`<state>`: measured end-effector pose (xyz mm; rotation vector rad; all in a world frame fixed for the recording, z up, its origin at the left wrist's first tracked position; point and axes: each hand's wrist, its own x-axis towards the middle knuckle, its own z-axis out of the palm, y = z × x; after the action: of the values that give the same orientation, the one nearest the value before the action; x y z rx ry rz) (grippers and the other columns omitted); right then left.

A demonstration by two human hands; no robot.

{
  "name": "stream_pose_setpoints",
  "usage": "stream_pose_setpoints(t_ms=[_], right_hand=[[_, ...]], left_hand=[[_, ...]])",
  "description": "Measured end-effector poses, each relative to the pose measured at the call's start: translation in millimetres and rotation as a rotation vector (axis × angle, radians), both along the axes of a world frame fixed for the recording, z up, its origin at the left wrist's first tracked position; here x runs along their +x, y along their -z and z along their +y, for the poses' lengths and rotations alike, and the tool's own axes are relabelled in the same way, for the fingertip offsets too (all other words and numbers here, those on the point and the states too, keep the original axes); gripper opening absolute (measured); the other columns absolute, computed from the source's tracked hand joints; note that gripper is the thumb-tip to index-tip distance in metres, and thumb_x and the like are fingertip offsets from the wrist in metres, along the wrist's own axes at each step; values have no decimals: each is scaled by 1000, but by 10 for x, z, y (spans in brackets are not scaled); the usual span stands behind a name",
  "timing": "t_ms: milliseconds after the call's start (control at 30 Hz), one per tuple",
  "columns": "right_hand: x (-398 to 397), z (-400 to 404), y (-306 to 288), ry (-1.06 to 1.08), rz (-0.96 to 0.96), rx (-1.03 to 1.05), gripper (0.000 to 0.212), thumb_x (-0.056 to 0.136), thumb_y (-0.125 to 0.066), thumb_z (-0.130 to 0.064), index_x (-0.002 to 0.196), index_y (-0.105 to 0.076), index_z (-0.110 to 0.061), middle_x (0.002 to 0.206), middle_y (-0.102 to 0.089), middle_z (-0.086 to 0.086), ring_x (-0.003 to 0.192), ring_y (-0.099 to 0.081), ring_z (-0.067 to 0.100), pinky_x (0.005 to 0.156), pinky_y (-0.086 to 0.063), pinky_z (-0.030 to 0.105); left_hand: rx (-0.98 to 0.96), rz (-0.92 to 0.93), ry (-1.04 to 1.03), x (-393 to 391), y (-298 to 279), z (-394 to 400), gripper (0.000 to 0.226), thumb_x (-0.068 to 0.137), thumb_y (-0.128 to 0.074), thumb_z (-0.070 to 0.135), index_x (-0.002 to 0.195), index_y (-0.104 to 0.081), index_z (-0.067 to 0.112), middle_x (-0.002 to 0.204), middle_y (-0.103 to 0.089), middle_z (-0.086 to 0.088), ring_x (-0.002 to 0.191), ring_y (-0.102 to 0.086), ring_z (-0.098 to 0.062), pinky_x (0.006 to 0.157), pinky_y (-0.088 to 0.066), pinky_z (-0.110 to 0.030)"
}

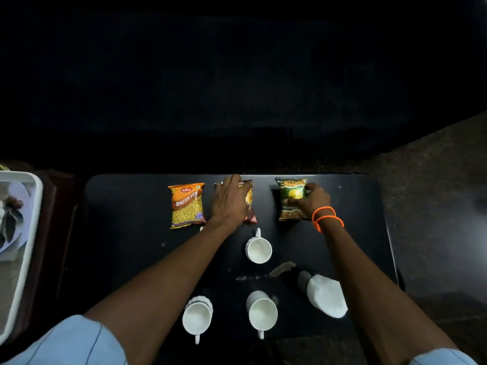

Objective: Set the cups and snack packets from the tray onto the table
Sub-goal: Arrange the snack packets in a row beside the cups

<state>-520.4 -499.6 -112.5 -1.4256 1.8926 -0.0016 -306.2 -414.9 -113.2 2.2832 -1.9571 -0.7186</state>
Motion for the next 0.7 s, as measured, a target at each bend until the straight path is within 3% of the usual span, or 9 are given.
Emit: stream_pose_setpoints(t_ms=[167,333,500,700], right_hand=[[14,87,49,44,-73,45,86,63,-92,-39,134,-56,-7,130,-63,14,117,-61,29,95,-47,29],[53,135,82,-10,-21,-30,79,67,-90,-37,133,-56,-7,127,-65,16,117,-61,32,98,-48,35],[57,218,70,-22,-42,-134,68,62,-94,-21,122,-64,-9,109,-69,17,98,-67,30,84,-54,33],[147,218,84,-115,-38,-191,61,66,-91,-20,121,-65,-13,113,-66,16,100,-65,30,86,-56,34]], left_hand=[[97,35,26,-91,109,43,82,87,-77,19,158,-36,27,167,-29,-10,155,-25,-30,124,-24,-42],[113,20,59,-111,191,92,81,90,-76,21,160,-34,26,169,-26,-8,158,-20,-28,129,-16,-42],[111,27,56,-135,203,89,82,91,-75,23,161,-32,26,171,-24,-7,159,-18,-29,128,-14,-40],[103,34,63,-152,214,80,86,89,-79,31,161,-32,26,170,-26,-6,158,-19,-28,128,-15,-39]])
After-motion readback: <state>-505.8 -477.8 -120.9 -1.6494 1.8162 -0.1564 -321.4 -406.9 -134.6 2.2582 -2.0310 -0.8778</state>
